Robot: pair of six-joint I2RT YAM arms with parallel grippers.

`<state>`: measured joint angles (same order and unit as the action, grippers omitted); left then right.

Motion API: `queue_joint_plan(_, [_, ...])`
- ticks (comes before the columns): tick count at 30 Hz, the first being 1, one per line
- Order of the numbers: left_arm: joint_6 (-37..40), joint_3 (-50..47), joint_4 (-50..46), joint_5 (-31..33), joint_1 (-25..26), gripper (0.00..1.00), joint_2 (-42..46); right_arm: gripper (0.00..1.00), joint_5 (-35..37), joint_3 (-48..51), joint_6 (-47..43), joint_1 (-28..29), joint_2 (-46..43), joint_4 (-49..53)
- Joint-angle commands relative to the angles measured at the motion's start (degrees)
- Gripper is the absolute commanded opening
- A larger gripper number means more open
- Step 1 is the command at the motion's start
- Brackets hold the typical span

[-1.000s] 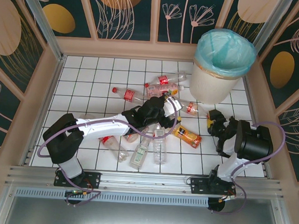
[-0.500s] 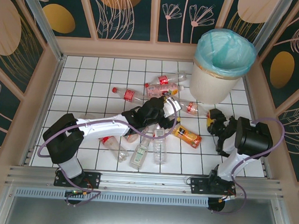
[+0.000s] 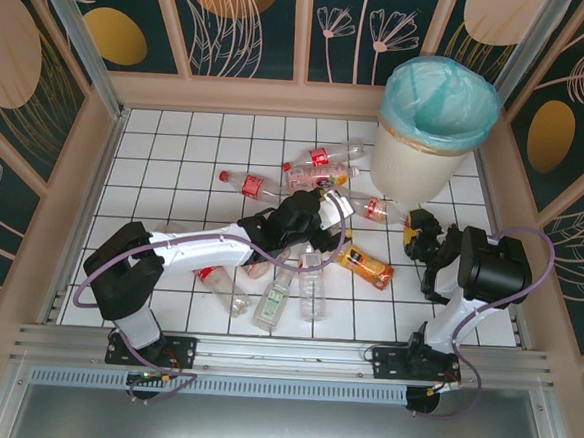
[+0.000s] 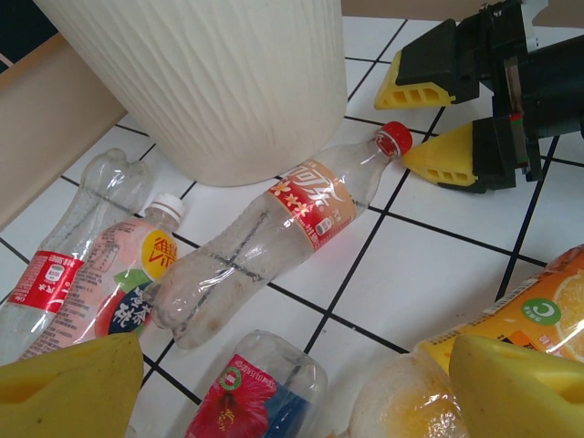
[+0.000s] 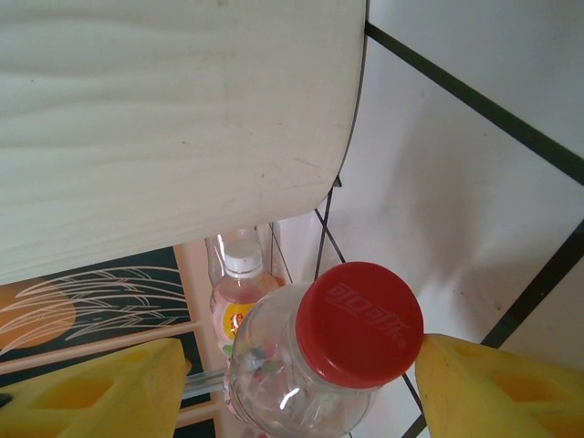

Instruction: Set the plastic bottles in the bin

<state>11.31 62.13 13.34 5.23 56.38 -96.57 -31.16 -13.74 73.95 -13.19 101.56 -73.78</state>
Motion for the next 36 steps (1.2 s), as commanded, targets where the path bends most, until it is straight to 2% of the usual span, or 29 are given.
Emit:
queue_joint_plan(1, [0.20,1.39,-0.78,0.73,0.39,0.87,0.31,0.67,4.31,-2.55,-0.21,0.68,0.96,4.42])
queue_joint_plan(23, [0.47,-0.29,-1.23,3.18,0.44,0.88,1.38,0.62,8.20,-7.42,0.58,1.89,7.62,4.23])
queue_joint_plan(27, [0.50,-0.74,-1.24,3.79,0.38,0.88,1.70,0.56,9.24,-7.97,-0.03,2.03,7.75,5.38])
queue_joint_plan(36, [0.55,-1.56,-1.13,4.83,0.36,0.88,2.44,0.35,9.43,-8.61,-2.60,2.01,5.90,6.82])
